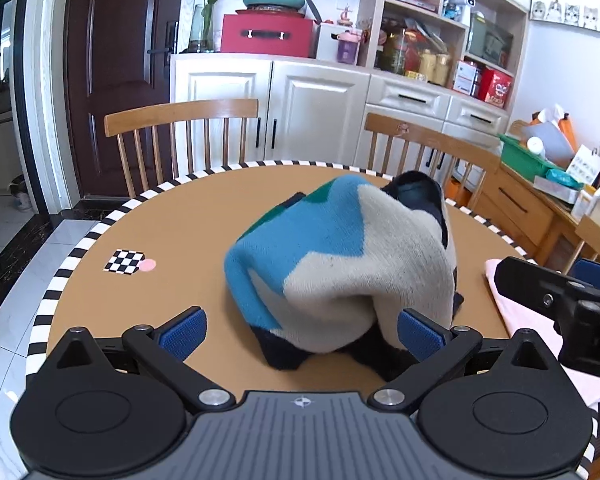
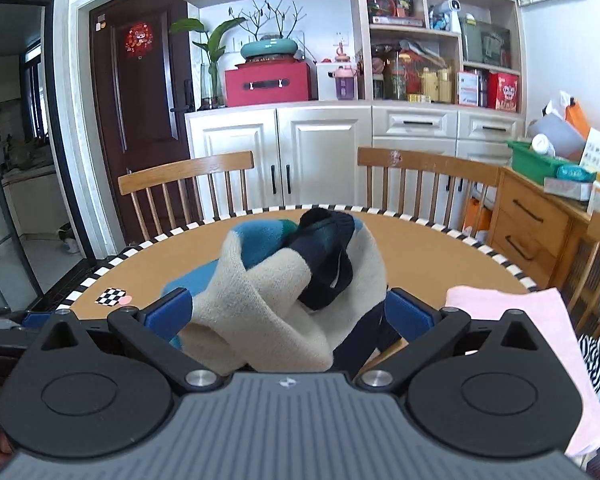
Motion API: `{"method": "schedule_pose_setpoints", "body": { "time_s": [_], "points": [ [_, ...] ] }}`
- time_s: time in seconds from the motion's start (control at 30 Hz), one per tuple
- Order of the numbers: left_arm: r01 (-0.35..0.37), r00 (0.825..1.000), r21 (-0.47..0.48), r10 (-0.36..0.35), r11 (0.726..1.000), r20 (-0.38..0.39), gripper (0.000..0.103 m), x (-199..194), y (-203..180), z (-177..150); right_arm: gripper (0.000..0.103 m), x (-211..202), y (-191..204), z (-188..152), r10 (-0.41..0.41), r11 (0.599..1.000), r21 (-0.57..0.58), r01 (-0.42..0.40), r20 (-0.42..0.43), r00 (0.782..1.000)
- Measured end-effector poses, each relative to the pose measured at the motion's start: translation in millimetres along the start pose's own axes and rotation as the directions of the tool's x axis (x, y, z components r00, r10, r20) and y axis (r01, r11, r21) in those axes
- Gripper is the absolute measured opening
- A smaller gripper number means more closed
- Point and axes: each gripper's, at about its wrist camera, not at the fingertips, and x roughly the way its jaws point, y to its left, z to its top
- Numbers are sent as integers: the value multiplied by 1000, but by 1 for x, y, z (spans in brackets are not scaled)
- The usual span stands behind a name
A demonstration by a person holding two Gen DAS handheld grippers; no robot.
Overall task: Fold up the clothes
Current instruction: 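Move both grippers toward the crumpled knit cardigan on the table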
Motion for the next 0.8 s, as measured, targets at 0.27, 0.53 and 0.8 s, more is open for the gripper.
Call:
{"method": "schedule_pose_setpoints", "body": {
  "time_s": [0.27,0.53,0.8],
  "points": [
    [27,1000,-24,-27,999,-13,103,0,-2,-1,103,4,-2,-3,23,999,50,-21,-33,999],
    [34,998,-49,-36,998,-41,103,-1,4,1,103,2,-1,-1,28,997,67,-24,-54,998],
    [46,998,-51,-48,998,-35,103,-1,5,1,103,3,-5,-2,35,996,83,-31,-55,998]
  ]
}}
